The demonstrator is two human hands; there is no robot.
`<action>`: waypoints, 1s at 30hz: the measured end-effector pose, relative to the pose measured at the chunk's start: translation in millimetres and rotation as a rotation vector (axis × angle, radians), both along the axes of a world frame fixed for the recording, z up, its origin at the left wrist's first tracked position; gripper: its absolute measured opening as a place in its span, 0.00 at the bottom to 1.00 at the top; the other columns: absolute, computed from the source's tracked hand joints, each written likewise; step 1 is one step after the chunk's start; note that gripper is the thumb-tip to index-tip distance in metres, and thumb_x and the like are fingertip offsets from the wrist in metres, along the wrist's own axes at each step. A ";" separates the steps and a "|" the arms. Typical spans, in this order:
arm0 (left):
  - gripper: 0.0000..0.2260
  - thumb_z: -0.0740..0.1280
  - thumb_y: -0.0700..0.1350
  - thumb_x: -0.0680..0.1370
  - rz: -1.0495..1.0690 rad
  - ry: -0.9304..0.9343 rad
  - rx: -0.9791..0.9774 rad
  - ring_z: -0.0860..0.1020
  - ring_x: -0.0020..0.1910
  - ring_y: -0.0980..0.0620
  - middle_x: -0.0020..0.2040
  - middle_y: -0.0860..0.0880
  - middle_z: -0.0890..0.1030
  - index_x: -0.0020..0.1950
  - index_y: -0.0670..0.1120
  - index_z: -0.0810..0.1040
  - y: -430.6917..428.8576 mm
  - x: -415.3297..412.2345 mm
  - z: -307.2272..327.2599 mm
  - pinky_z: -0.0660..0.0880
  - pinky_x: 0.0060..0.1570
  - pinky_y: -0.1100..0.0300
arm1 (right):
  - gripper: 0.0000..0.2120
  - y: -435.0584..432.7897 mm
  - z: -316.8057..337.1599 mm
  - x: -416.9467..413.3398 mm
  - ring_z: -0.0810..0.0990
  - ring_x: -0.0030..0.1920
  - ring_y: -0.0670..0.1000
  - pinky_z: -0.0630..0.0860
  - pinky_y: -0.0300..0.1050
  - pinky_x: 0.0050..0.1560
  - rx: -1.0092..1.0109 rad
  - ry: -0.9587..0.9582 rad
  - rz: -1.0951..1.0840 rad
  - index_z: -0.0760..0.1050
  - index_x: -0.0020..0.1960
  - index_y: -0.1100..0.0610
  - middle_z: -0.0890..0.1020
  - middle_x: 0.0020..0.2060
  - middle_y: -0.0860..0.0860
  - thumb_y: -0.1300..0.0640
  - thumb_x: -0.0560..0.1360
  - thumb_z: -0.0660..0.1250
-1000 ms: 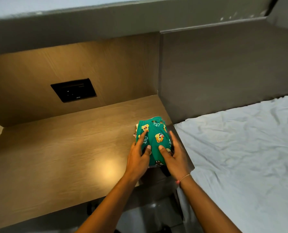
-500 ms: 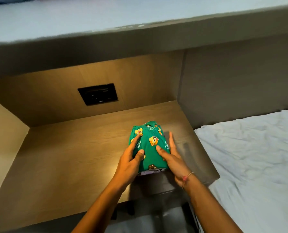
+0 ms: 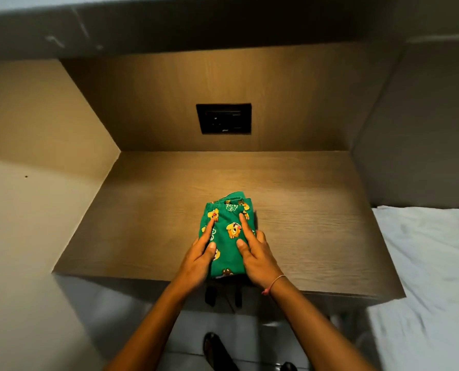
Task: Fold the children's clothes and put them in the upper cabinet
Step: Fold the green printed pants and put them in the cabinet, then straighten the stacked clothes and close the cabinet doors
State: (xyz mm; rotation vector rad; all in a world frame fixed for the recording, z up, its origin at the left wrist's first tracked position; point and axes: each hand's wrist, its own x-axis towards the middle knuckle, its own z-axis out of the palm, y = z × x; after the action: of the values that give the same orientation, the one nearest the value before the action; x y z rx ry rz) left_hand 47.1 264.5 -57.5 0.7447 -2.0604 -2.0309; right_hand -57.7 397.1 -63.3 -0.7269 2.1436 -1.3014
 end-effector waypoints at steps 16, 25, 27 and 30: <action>0.25 0.57 0.40 0.83 -0.139 0.268 -0.154 0.76 0.64 0.53 0.70 0.53 0.67 0.74 0.63 0.59 54.7 40.3 92.8 0.80 0.53 0.55 | 0.27 69.6 110.2 64.5 0.72 0.66 0.50 0.76 0.48 0.62 -0.344 0.052 -0.151 0.55 0.74 0.40 0.66 0.63 0.54 0.62 0.81 0.57; 0.23 0.57 0.48 0.82 -0.278 0.756 -0.410 0.71 0.67 0.61 0.72 0.59 0.65 0.74 0.67 0.58 111.6 64.6 263.0 0.76 0.60 0.57 | 0.26 150.7 283.3 113.2 0.73 0.65 0.44 0.77 0.42 0.58 -0.582 0.480 -0.143 0.59 0.74 0.37 0.69 0.64 0.48 0.56 0.81 0.59; 0.23 0.57 0.49 0.80 -0.304 0.847 -0.421 0.69 0.69 0.61 0.72 0.62 0.65 0.73 0.68 0.59 117.0 53.3 306.1 0.72 0.65 0.53 | 0.26 159.6 325.9 108.6 0.73 0.66 0.45 0.75 0.43 0.62 -0.626 0.569 -0.164 0.59 0.74 0.38 0.71 0.65 0.46 0.58 0.81 0.59; 0.23 0.58 0.50 0.79 -0.333 0.933 -0.407 0.71 0.67 0.61 0.70 0.63 0.68 0.71 0.70 0.61 120.5 22.2 365.4 0.74 0.64 0.53 | 0.26 164.2 386.1 85.1 0.73 0.67 0.48 0.74 0.52 0.64 -0.685 0.572 -0.161 0.61 0.74 0.40 0.71 0.68 0.47 0.60 0.80 0.59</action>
State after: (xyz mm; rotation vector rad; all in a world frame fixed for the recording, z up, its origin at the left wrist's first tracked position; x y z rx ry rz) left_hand 69.2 385.1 307.8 -0.5585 -1.9201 -1.5097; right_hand 27.4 561.4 322.8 -1.3513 2.1855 -2.1662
